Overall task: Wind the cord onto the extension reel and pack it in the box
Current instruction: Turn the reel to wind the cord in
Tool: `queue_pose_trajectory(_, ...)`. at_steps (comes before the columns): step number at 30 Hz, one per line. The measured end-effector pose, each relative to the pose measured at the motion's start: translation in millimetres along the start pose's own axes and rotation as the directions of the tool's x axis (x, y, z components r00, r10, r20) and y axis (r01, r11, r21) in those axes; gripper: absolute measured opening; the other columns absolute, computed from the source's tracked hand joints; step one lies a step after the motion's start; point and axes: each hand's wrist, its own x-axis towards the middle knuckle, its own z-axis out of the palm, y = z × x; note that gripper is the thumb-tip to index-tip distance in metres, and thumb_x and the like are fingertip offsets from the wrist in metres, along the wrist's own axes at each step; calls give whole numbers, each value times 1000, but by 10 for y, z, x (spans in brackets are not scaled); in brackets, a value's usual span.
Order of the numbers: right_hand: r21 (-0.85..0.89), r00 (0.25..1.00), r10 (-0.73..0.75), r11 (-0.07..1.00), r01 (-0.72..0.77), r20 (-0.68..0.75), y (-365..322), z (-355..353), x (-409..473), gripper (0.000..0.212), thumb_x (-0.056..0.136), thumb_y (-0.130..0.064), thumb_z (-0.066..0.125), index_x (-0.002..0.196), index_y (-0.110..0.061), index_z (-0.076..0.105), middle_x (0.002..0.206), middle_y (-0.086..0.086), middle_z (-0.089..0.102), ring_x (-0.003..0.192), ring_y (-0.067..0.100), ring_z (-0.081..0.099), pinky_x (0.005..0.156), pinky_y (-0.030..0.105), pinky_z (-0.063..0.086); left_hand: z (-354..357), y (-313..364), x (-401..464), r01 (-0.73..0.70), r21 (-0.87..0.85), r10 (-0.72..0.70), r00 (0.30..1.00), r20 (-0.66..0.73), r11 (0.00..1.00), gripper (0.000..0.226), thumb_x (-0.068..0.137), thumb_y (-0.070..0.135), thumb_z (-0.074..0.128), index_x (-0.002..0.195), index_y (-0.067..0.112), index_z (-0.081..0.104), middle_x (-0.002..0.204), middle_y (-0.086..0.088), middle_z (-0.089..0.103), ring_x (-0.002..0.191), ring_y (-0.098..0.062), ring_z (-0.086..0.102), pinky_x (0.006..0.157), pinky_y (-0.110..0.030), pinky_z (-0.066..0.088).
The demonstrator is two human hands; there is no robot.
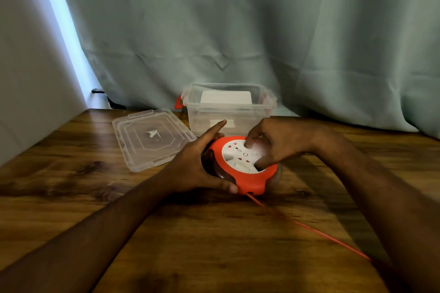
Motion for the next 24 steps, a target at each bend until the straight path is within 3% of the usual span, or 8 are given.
queue_pose_trajectory(2,-34,1000,12,999,-13,-19,-43,11,-8,57,77,-54,82,125,-26,68,106,-19,63,83,0,58,66,10,41,3,1,-6,-2,-2,2,1000,-3,1000,134,55,53,97,159,50,12,156,16,42,140,-6,44,112,-28,46)
queue_pose_trajectory(5,-45,999,7,999,-9,-42,-67,29,-3,47,75,-62,79,104,-26,72,96,-20,63,81,3,60,62,15,42,5,9,-3,-6,11,6,1000,-6,1000,133,56,52,97,159,51,12,155,18,42,137,-3,43,110,-24,46)
queue_pose_trajectory(8,-43,999,-3,999,1,-35,-102,24,-22,37,77,-66,76,75,-32,64,75,-22,63,74,4,65,55,15,42,-1,16,1,-7,7,7,1000,-8,1000,134,55,52,98,158,51,12,155,16,43,140,-6,45,113,-27,46)
queue_pose_trajectory(11,-79,998,-5,997,0,-67,-132,40,-25,44,75,-73,72,71,-31,65,68,-19,66,66,3,65,53,17,42,-7,23,0,-13,5,13,1000,-6,1000,135,54,51,98,159,49,13,155,15,44,141,-6,45,113,-27,46)
queue_pose_trajectory(15,-128,990,-5,992,-14,-144,-174,74,-20,56,75,-78,68,57,-26,58,51,-12,57,53,6,57,52,24,38,-7,20,6,-17,0,17,1000,0,1000,136,55,48,98,160,47,12,152,19,43,136,0,45,108,-15,43)
queue_pose_trajectory(18,-131,990,9,991,-27,-138,-194,71,-17,56,79,-77,66,57,-26,56,53,-11,56,53,7,57,52,25,37,-10,16,15,-10,2,10,1000,2,1000,135,55,50,98,159,50,11,153,20,42,136,1,44,105,-11,42)
queue_pose_trajectory(21,-110,992,-13,994,-1,-127,-182,57,-25,59,85,-73,61,59,-21,68,57,-6,66,57,9,65,52,26,42,-15,18,0,-8,-5,8,1000,7,1000,137,55,48,99,159,49,11,152,21,42,137,2,44,108,-14,42)
queue_pose_trajectory(24,-10,992,-46,999,45,-118,-106,8,-9,23,90,-46,72,81,-26,78,81,-14,73,73,6,67,67,28,56,-13,23,-14,-14,-1,14,1000,6,1000,136,54,49,99,159,49,12,154,19,42,139,-1,44,111,-21,44)
